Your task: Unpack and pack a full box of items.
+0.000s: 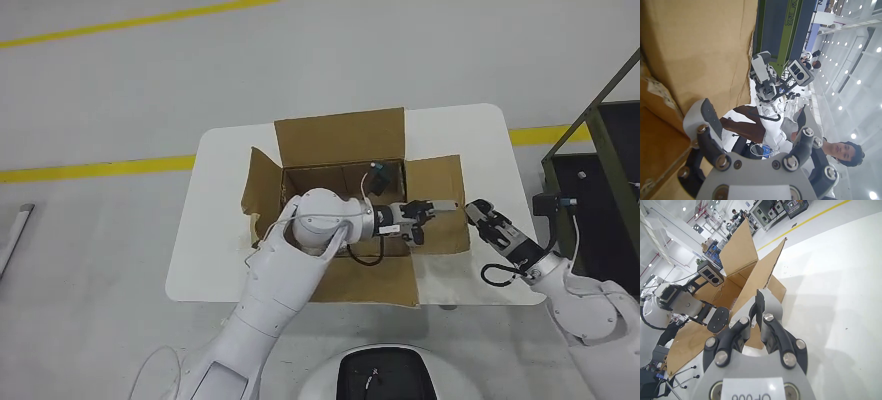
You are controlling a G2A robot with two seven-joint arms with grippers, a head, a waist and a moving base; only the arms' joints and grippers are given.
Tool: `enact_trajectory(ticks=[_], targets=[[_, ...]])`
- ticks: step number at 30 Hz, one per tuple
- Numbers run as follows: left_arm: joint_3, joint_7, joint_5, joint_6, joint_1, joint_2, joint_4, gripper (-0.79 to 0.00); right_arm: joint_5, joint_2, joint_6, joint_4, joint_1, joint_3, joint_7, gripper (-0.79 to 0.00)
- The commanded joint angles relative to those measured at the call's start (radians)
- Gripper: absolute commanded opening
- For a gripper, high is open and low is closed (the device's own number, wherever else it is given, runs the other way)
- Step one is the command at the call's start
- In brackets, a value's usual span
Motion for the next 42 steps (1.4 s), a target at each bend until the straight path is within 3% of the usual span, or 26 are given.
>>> enact_trajectory(ticks=[1, 9, 16, 26, 33, 34, 36, 39, 42], targets=[[-0.028, 0.013, 0.019, -0.004, 0.003, 0.01, -0.01, 0.0, -0.002, 0.0, 0.0, 0.003, -0.002, 0.0, -0.002, -0.785], [-0.14, 0.056, 0.19, -0.003, 0.035, 0.061, -0.098, 0.0, -0.002, -0.001, -0.01, 0.01, -0.005, 0.008, -0.014, -0.785], [-0.246, 0.085, 0.313, 0.018, 0.113, 0.104, -0.225, 0.0, -0.015, 0.003, -0.018, -0.007, -0.024, 0.035, -0.009, -0.785], [-0.318, 0.1, 0.405, 0.035, 0.175, 0.136, -0.326, 0.0, -0.002, 0.008, -0.033, -0.032, -0.055, 0.083, -0.006, -0.785], [-0.321, 0.102, 0.523, 0.048, 0.194, 0.153, -0.353, 0.0, 0.032, 0.011, -0.057, -0.133, -0.06, 0.112, 0.006, -0.425], [-0.318, 0.101, 0.549, 0.049, 0.196, 0.156, -0.354, 0.0, 0.027, 0.013, -0.062, -0.159, -0.053, 0.12, 0.022, -0.403], [-0.311, 0.098, 0.595, 0.045, 0.199, 0.161, -0.359, 0.0, 0.02, 0.016, -0.056, -0.199, -0.044, 0.131, 0.058, -0.219], [-0.306, 0.101, 0.632, 0.053, 0.203, 0.165, -0.359, 0.0, -0.033, 0.021, -0.017, -0.248, -0.02, 0.135, 0.122, -0.197], [-0.29, 0.101, 0.683, 0.056, 0.203, 0.169, -0.36, 0.0, -0.089, 0.023, 0.035, -0.267, 0.015, 0.114, 0.156, -0.271]])
